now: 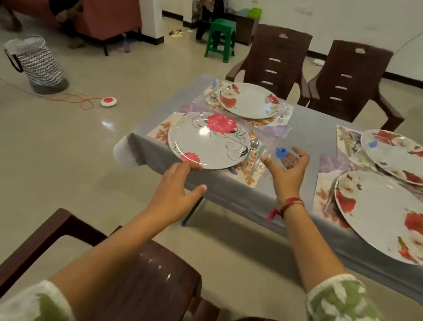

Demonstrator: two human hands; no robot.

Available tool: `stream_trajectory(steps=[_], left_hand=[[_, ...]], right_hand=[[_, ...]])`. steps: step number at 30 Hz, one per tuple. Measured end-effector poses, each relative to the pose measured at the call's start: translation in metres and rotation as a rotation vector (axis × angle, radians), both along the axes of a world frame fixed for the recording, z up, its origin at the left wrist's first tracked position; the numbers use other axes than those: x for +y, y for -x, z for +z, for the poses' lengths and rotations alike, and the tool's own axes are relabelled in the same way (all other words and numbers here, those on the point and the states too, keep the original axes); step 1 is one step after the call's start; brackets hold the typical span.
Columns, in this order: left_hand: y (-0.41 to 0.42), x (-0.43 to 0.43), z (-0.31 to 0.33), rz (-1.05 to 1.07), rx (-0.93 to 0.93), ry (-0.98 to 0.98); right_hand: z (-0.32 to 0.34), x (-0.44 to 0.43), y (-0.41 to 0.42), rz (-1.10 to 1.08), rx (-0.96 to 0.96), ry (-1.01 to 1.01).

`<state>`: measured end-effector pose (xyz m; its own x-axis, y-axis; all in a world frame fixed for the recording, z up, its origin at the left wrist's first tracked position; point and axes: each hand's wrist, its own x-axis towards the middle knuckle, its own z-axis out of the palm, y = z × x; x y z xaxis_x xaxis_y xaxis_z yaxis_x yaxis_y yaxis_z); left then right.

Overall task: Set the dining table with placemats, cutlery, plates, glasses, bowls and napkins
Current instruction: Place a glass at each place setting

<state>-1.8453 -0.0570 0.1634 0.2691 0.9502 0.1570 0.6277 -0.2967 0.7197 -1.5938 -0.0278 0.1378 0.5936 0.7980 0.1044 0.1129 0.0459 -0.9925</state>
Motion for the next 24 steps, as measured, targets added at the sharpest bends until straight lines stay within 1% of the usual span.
stream_trajectory(steps=[6,12,17,24], left_hand=[[-0.067,0.086,-0.026,0.01,-0.037,0.017],[-0.108,0.155,-0.053,0.007,0.02,0.002],[-0.119,0.177,-0.075,-0.014,0.012,-0.013],[-0.118,0.181,-0.093,-0.021,-0.031,-0.038]], right_hand=[[-0.036,0.109,-0.059,-0.028,-0.028,-0.02],[-0.077,0.19,-0.094,-0.021,-0.082,0.012],[-0.093,0.237,-0.113,-0.002,-0.067,0.038],[-0.103,0.265,-0.12,0.098,-0.079,0.093]])
